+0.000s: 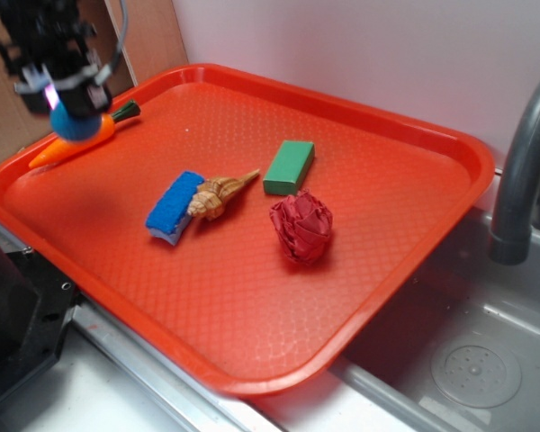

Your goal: Grab the blue ball.

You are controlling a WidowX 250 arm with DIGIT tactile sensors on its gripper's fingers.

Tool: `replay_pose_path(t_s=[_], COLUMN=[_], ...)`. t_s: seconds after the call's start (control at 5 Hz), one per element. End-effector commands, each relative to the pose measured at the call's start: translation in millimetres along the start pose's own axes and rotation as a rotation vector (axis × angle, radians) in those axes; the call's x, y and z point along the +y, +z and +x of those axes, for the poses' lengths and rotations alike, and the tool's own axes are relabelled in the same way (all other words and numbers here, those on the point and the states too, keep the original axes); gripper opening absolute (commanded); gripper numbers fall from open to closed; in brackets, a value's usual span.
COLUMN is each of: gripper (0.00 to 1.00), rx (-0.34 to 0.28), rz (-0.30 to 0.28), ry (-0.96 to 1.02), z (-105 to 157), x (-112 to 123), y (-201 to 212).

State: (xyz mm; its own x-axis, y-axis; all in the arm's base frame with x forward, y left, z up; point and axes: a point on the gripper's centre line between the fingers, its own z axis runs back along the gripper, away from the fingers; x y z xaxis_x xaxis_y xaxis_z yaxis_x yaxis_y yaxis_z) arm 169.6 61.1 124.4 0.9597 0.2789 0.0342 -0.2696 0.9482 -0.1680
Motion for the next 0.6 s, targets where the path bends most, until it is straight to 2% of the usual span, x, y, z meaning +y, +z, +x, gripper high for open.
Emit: replay_pose_path(t_s=[0.0,0.2,0.4], gripper=[0.00,0.00,0.00], rx=[-0.028,-0.063,-0.046], rz=[0.076,0.104,0.111], ry=[-0.052,-0.017,0.069], z=[-27.4,-33.7,-33.7], x=[-18.3,-17.8,-8.9], y=[97.2,104.5,98.7])
